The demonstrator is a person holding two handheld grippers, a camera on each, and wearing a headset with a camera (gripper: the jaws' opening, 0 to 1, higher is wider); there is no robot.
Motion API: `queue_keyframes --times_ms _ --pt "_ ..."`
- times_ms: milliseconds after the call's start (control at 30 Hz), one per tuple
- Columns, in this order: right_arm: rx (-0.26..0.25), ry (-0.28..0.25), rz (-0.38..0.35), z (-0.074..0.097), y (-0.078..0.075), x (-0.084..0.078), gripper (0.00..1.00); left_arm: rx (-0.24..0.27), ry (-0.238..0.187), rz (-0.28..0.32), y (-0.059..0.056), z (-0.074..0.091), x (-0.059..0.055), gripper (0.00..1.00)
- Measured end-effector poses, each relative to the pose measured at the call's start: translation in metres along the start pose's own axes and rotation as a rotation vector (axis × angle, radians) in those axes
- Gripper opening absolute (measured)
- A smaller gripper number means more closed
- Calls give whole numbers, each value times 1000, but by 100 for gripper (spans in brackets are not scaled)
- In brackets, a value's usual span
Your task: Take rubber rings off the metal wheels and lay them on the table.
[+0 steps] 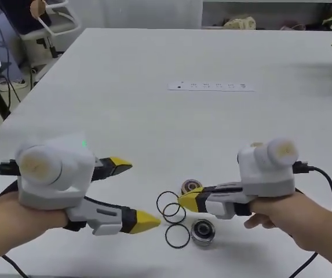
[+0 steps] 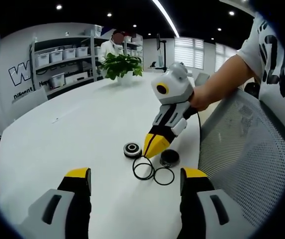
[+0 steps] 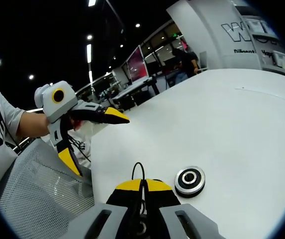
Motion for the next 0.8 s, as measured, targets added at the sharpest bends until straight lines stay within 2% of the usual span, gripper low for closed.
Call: queue_keyframes --times_ms 400,800 --pt "-10 36 -13 -2 -5 -8 0 -12 16 8 -6 3 -5 73" --pt "-55 59 16 -1 -14 -13 0 -17 26 6 -5 2 -7 73"
Point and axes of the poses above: the centre of the closed fingertips' face, and the gripper's own axes: z roughly backward along the fingers, y roughly to its left, x roughly out of its top, the point moved 4 cm from there along z, roughly backward along the fingers, and after that the axes turned 12 degrees about -z, right-handed, at the moved point
